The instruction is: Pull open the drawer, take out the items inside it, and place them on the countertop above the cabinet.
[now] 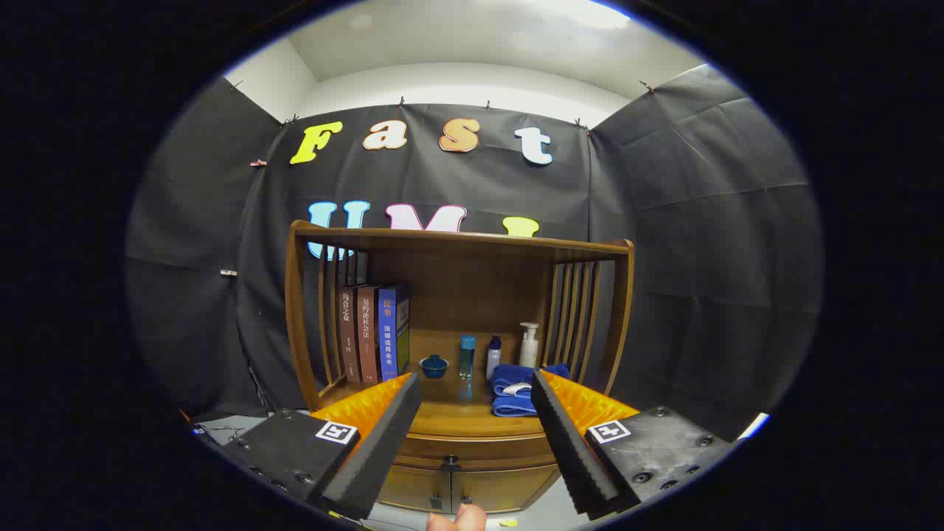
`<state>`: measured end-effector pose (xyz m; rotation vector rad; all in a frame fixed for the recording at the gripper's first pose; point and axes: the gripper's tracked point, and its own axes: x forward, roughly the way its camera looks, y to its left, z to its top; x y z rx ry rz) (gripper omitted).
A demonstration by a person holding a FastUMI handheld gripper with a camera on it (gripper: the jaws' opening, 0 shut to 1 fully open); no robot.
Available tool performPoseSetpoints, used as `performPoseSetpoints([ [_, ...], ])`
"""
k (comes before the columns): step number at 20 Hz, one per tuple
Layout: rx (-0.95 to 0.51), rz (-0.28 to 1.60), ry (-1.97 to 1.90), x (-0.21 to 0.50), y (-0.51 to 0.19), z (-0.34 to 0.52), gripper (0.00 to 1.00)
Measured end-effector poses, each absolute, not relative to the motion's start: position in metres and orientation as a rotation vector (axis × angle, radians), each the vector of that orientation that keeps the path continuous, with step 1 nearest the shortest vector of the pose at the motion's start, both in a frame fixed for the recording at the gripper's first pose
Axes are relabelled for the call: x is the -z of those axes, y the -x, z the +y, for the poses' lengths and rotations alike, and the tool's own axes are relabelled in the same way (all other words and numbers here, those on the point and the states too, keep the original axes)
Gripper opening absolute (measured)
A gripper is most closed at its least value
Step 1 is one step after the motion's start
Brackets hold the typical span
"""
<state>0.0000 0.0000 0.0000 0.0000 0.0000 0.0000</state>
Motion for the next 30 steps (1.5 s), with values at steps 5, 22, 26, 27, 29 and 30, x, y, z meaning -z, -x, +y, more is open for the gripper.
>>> performPoseSetpoints([
  [5, -0.012, -0.027, -0.022, -0.018, 0.010, -0.001, 0.98],
  [22, -0.001, -0.122, -0.016, 0.007, 0.004, -0.010, 0.98],
  [26, 0.021, -0.127, 0.004, 0.087, -0.015, -0.013, 0.98],
  [27, 0.020, -0.115, -0.002, 0.110, -0.021, -0.011, 0.98],
  [29, 0.001, -0.075, -0.041, 0.157, -0.032, 0.001, 0.98],
  [30, -0.012, -0.051, -0.055, 0.182, -0.038, 0.008, 0.98],
])
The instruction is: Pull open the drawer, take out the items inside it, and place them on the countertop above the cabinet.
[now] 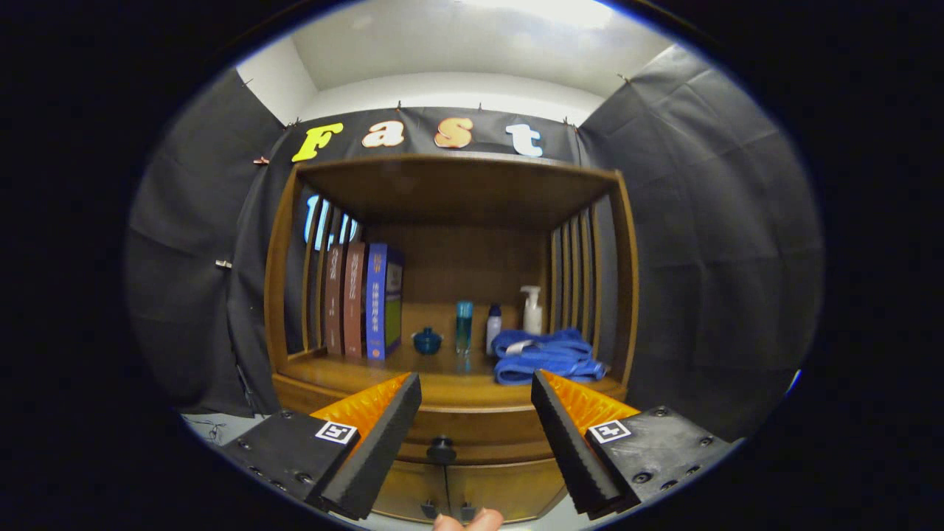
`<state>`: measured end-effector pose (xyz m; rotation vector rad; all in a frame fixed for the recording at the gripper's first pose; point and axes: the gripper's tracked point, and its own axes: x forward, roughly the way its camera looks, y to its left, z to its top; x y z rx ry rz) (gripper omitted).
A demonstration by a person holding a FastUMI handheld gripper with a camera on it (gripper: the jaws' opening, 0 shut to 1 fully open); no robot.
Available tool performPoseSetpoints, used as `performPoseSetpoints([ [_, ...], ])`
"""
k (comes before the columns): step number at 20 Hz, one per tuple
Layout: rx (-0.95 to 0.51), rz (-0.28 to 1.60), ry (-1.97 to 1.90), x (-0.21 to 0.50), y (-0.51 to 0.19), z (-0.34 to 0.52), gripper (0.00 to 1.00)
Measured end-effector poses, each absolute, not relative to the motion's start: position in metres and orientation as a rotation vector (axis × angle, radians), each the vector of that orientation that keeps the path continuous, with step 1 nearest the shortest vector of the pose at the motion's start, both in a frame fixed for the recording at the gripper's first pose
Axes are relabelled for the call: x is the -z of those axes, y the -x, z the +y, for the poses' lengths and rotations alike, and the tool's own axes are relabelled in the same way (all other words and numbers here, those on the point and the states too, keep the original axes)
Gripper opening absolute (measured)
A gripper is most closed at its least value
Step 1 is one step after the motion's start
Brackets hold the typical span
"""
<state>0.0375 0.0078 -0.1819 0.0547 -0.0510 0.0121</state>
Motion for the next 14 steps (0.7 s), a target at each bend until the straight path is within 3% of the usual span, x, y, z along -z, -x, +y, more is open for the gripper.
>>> performPoseSetpoints([
  [9, -0.061, 0.148, -0.073, 0.314, -0.085, 0.040, 0.98],
  [13, -0.067, 0.165, -0.056, 0.323, -0.101, 0.042, 0.89],
  [14, -0.070, 0.160, -0.053, 0.325, -0.110, 0.044, 0.82],
])
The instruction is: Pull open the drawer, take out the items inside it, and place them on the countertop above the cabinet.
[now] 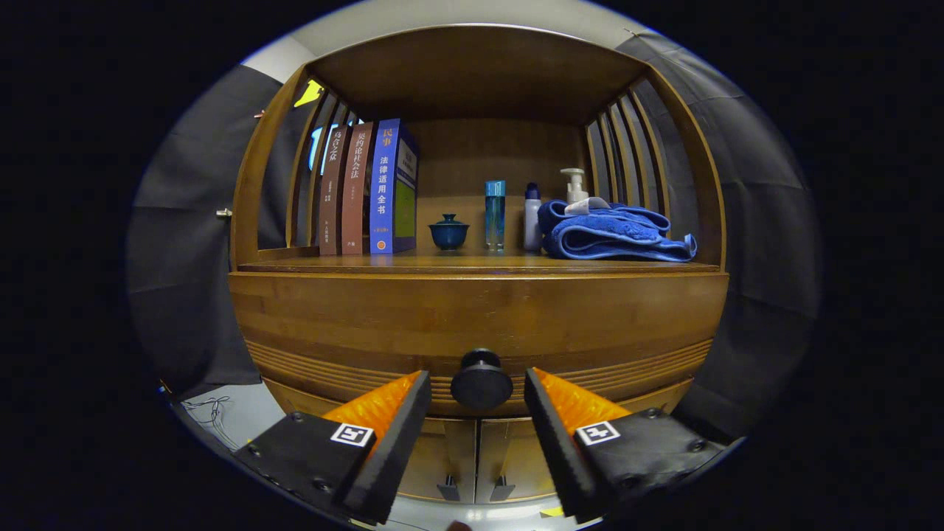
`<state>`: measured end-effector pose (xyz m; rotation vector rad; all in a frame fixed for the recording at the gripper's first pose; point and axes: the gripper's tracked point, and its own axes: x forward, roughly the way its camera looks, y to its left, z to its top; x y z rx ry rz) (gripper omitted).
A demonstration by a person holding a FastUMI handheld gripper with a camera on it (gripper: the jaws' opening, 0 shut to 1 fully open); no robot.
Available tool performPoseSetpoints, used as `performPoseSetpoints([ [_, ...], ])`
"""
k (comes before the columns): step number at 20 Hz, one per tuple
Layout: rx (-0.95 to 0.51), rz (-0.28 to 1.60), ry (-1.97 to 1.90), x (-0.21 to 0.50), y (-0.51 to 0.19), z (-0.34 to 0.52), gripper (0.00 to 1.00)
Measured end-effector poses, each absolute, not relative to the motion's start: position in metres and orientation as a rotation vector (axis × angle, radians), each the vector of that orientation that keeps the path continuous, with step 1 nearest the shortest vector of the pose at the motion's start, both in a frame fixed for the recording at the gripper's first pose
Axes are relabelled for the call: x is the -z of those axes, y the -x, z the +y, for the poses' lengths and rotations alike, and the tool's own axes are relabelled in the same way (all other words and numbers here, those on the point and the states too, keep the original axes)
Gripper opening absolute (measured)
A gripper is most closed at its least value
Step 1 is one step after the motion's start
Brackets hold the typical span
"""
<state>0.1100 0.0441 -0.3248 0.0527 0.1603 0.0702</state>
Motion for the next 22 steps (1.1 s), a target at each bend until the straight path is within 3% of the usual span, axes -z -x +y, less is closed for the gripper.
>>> performPoseSetpoints([
  [4, -0.056, 0.156, -0.106, 0.322, -0.108, 0.037, 0.52],
  [6, -0.059, 0.160, -0.107, 0.324, -0.113, 0.039, 0.43],
  [10, -0.062, 0.182, -0.074, 0.328, -0.116, 0.038, 0.42],
  [12, -0.063, 0.184, -0.102, 0.325, -0.111, 0.039, 0.35],
  [22, -0.067, 0.173, -0.074, 0.319, -0.041, 0.032, 0.35],
])
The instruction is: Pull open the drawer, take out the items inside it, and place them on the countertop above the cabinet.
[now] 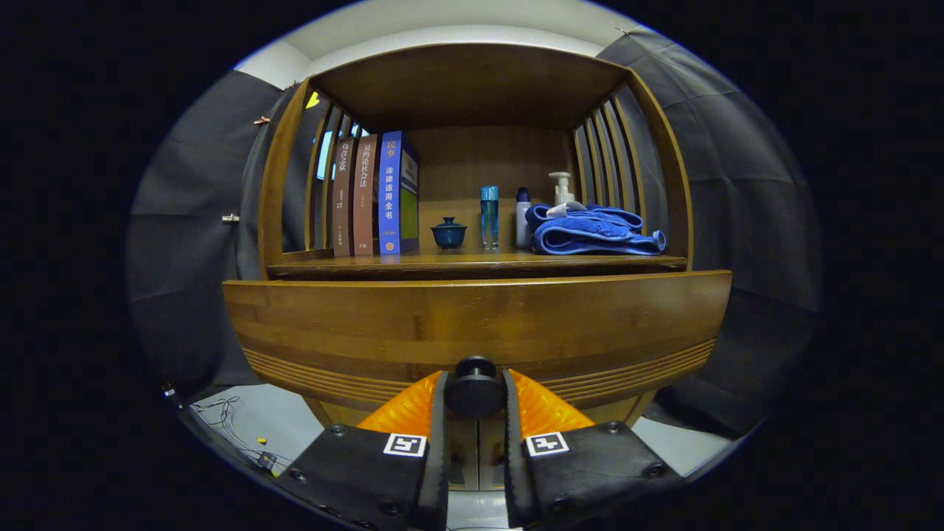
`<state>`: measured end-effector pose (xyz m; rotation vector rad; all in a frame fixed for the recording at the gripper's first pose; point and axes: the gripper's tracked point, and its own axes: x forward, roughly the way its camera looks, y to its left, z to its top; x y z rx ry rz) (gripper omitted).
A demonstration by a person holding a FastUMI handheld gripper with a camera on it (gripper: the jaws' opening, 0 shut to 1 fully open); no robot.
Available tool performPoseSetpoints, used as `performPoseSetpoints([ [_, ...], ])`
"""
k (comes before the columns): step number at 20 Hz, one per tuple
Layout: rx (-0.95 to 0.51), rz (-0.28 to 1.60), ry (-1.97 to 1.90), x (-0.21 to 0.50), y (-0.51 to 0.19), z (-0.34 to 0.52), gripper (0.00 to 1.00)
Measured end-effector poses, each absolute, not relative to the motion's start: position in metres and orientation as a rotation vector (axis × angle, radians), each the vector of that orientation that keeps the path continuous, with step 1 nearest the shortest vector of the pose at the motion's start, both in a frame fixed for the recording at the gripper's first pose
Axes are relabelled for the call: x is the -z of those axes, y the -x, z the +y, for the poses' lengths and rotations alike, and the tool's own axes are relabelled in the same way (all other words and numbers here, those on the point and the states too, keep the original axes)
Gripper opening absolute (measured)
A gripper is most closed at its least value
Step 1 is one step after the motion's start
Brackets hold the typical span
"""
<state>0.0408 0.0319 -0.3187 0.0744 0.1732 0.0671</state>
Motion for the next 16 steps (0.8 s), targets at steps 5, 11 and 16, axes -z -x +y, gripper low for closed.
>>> performPoseSetpoints([
  [5, -0.055, 0.181, -0.067, 0.317, -0.011, 0.031, 0.34],
  [11, -0.060, 0.195, -0.052, 0.319, 0.016, 0.031, 0.35],
  [16, -0.049, 0.196, -0.050, 0.320, 0.032, 0.030, 0.35],
])
